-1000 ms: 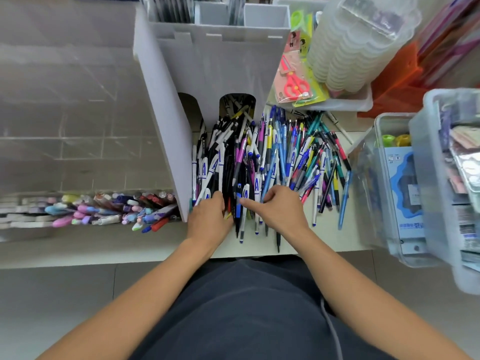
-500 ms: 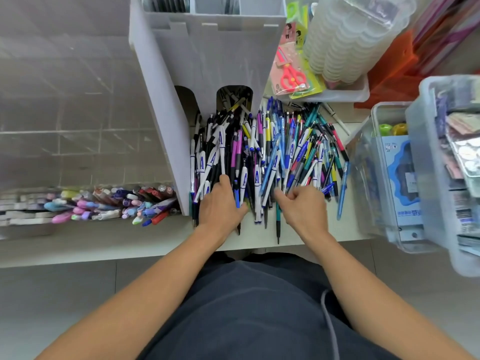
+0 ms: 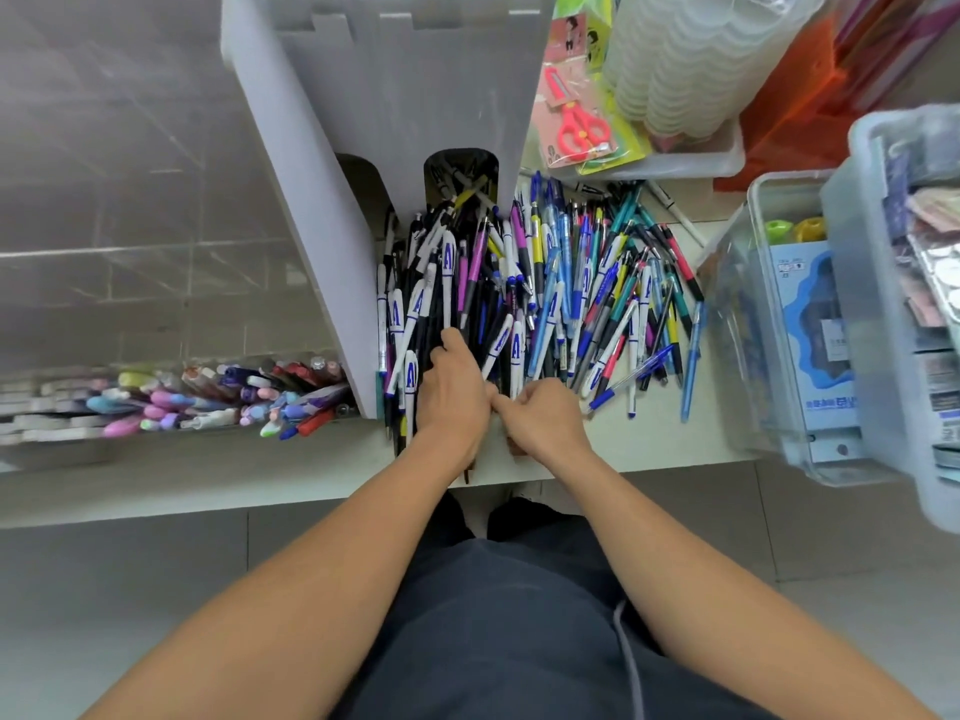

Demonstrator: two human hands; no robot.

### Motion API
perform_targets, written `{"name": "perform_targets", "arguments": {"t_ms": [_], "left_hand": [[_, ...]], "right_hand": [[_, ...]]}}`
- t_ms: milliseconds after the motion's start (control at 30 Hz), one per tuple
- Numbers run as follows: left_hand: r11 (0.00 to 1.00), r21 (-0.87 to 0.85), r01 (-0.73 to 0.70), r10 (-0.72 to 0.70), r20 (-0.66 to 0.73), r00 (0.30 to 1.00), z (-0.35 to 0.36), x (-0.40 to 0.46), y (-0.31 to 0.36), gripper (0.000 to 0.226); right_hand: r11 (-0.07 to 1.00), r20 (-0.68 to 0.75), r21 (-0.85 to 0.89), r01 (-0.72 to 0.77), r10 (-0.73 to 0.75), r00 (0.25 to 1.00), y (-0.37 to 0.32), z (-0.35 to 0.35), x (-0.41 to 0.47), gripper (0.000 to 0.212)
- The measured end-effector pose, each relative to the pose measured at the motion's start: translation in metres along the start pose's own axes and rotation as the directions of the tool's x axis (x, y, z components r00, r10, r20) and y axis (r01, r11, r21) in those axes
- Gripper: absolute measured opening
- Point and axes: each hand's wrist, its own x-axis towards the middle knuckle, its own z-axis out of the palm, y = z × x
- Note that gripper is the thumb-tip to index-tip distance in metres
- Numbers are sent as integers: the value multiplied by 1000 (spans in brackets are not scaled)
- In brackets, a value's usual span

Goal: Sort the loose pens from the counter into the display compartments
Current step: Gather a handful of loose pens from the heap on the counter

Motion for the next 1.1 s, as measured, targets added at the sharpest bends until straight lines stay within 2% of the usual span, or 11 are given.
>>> {"name": "perform_targets", "arguments": {"t_ms": [100, 167, 300, 433, 533, 600, 667, 733, 867, 1000, 1100], "left_hand": [[999, -47, 10, -9, 19, 1000, 4, 2, 1, 47], [997, -78, -29, 32, 34, 999, 3, 3, -3, 46], [984, -147, -101, 118, 112, 987, -10, 6, -21, 33], [966, -225, -124, 160, 148, 976, -25, 10, -34, 28], [951, -288, -112, 165, 169, 972, -34, 10, -34, 21], [948, -308, -76, 141, 195, 971, -36, 11, -33, 19], [944, -329, -13, 98, 244, 965, -36, 14, -34, 20], [913, -401, 78, 52, 304, 951, -36, 16, -35, 22], [881, -445, 160, 9, 354, 935, -40, 15, -38, 12], [761, -571, 309, -73, 398, 915, -40, 19, -36, 1], [697, -590, 407, -130, 455, 881, -33, 24, -37, 21]], "right_hand": [[997, -48, -22, 73, -74, 996, 11, 1, 9, 46], [998, -70, -9, 64, -65, 995, 18, 1, 14, 43], [996, -106, 46, 72, -67, 992, 23, -6, 15, 44], [995, -82, 72, 67, -61, 995, 19, -11, 10, 40], [994, -126, 19, 111, -108, 986, 13, -15, -2, 40], [969, -94, -178, 168, -187, 978, 9, -10, -14, 45], [881, 3, -431, 196, -216, 976, 3, 5, -27, 49], [834, 41, -521, 179, -186, 982, 1, 16, -27, 46], [843, 6, -505, 185, -211, 978, -5, 13, -13, 36], [903, -51, -396, 169, -206, 977, -7, 0, -5, 45], [914, -109, -356, 194, -247, 963, -5, -6, -7, 42]]}}
